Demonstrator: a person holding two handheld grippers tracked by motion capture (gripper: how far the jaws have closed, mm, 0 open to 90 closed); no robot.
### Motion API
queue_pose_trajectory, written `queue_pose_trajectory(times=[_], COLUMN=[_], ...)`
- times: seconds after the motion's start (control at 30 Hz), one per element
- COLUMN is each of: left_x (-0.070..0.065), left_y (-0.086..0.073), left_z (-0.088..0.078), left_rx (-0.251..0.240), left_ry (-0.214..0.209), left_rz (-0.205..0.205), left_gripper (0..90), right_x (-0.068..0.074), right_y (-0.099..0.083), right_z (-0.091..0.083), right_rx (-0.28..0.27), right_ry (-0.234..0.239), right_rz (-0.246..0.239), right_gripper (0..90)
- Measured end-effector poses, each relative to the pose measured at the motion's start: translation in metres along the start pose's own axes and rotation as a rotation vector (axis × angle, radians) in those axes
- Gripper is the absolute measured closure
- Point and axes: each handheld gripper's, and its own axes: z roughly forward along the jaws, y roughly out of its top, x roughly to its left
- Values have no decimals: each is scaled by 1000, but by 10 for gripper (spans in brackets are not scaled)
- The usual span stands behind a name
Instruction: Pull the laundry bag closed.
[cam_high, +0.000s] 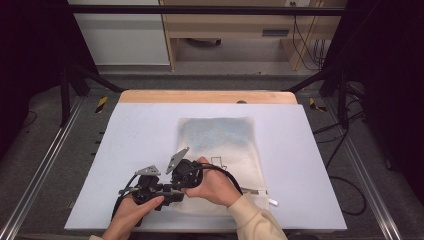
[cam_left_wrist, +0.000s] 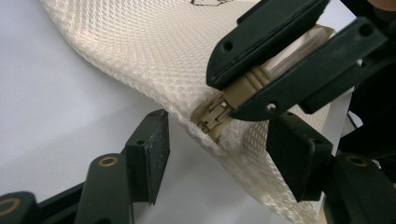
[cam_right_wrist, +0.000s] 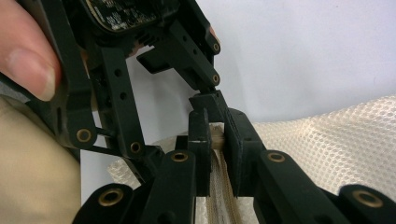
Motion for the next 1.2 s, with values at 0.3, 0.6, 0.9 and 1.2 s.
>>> queue_pose_trajectory(times=[0.3,0.6,0.9,1.2], left_x=[0,0,3,5], left_y=[1,1,0,-1], left_z=[4,7,5,7], left_rx=[8,5,-10,-27], left_ry=[0,-10,-39,-73], left_rz=[14,11,-10,-37], left_gripper=[412,452,516,523], right_x=[0,0,1,0], right_y=[0,0,0,1], right_z=[0,0,-1,-2], right_rx=[-4,-5,-2,-8], right_ry=[-1,0,-4,-4], right_rz=[-1,-9,-2,-7], right_gripper=[817,817,817,818])
